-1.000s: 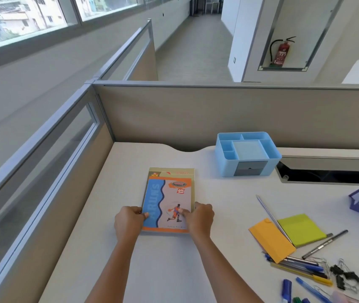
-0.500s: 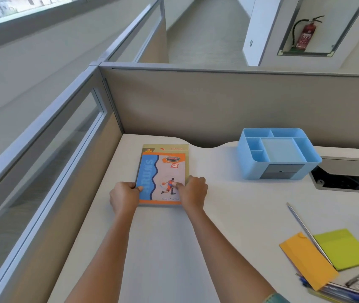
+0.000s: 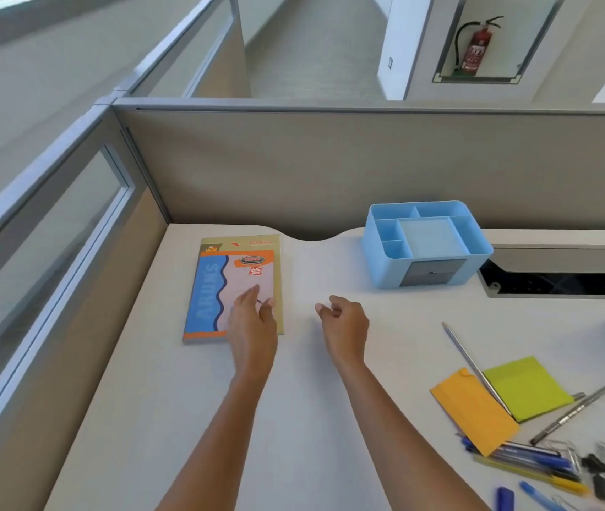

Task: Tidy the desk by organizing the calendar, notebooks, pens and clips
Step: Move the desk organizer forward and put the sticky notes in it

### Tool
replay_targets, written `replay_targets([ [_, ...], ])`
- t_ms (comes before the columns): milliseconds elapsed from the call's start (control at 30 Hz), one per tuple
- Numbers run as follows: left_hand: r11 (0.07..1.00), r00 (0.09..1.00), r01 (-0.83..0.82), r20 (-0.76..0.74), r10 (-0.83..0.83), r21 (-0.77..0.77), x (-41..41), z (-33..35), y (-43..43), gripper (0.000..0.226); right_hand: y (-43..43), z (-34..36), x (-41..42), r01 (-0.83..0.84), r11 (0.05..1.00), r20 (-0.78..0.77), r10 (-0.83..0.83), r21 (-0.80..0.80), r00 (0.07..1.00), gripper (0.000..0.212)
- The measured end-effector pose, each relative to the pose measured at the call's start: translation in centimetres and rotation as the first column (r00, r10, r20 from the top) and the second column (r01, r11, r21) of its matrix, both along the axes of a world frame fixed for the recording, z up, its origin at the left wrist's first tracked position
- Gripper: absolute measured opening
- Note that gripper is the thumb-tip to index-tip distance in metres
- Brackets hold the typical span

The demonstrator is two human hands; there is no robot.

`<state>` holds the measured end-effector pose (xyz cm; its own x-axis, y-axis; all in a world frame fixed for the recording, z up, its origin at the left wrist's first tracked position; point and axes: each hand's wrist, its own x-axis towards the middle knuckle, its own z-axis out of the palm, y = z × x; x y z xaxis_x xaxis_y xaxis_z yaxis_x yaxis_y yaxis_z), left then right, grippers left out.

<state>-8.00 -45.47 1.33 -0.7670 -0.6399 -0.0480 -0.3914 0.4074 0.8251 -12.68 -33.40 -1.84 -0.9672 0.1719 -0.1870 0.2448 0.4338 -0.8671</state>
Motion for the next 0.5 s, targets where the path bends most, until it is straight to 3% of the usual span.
replay_targets([
  [133,0.978,0.989,0.149,-0.032,-0.146,0.144,-0.8,0.5,6.1,0.036,7.5,0.5,0.0,0.18,0.983,-0.044,-0.182,-0.042,0.982,0.03],
  [300,0.95,0.964,0.261,0.005,-0.265,0.17,-2.9,0.4,10.0,0.036,15.5,1.8,-1.6,0.377,0.923,-0.117,-0.385,-0.082,0.916,0.023],
  [500,0.924,0.948,0.317,-0.028,-0.318,0.215,-6.0,1.8,13.1,0.04,21.5,3.6,-4.2,0.431,0.891,-0.149,-0.449,-0.142,0.881,0.031],
])
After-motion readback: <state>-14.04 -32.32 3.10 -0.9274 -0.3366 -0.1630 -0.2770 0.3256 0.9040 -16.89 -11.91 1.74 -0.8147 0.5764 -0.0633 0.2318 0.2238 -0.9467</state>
